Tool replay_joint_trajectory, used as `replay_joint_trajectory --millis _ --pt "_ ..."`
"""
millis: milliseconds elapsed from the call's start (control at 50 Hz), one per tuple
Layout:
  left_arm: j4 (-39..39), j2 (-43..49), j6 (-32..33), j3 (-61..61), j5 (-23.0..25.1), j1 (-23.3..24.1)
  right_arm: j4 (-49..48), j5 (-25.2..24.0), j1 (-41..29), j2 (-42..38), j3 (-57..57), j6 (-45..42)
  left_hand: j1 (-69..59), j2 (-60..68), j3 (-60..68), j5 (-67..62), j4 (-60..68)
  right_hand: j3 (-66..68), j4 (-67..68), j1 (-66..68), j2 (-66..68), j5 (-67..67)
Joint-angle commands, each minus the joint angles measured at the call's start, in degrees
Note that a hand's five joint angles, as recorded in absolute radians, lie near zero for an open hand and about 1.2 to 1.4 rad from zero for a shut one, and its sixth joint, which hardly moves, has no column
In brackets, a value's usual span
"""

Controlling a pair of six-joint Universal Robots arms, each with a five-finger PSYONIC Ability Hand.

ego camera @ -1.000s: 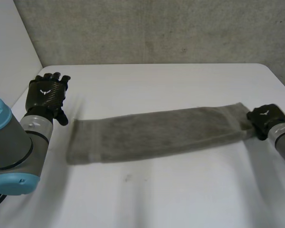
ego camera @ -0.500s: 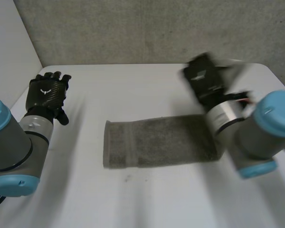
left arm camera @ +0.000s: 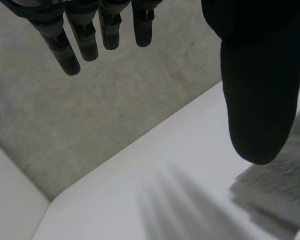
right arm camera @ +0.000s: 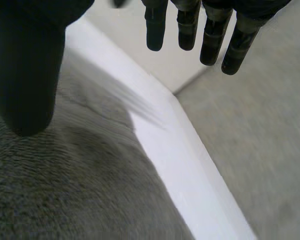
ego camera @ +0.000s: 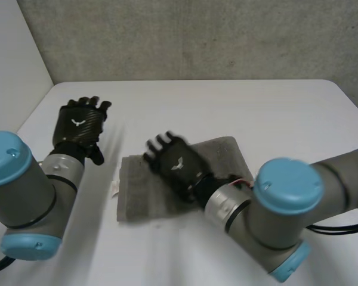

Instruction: Fold the laundry

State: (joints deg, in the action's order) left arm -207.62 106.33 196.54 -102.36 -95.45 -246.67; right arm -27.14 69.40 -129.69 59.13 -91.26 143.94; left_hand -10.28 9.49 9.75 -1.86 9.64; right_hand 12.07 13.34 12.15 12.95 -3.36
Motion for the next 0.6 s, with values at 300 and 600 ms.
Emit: replay_joint_trajectory --millis 300,600 --pt "7.7 14.3 1.9 6.1 -1.3 10.2 17.8 2.8 20.9 5.3 -8.9 18.4 0.3 0.5 0.2 1.9 0.4 5.1 3.8 5.0 4.2 -3.8" --pt "8.5 2.5 1.2 3.0 -1.6 10.2 8.8 13.3 19.9 5.2 -5.5 0.0 0.3 0.5 0.2 1.9 0.4 67.9 66.7 67.9 67.0 -66.6"
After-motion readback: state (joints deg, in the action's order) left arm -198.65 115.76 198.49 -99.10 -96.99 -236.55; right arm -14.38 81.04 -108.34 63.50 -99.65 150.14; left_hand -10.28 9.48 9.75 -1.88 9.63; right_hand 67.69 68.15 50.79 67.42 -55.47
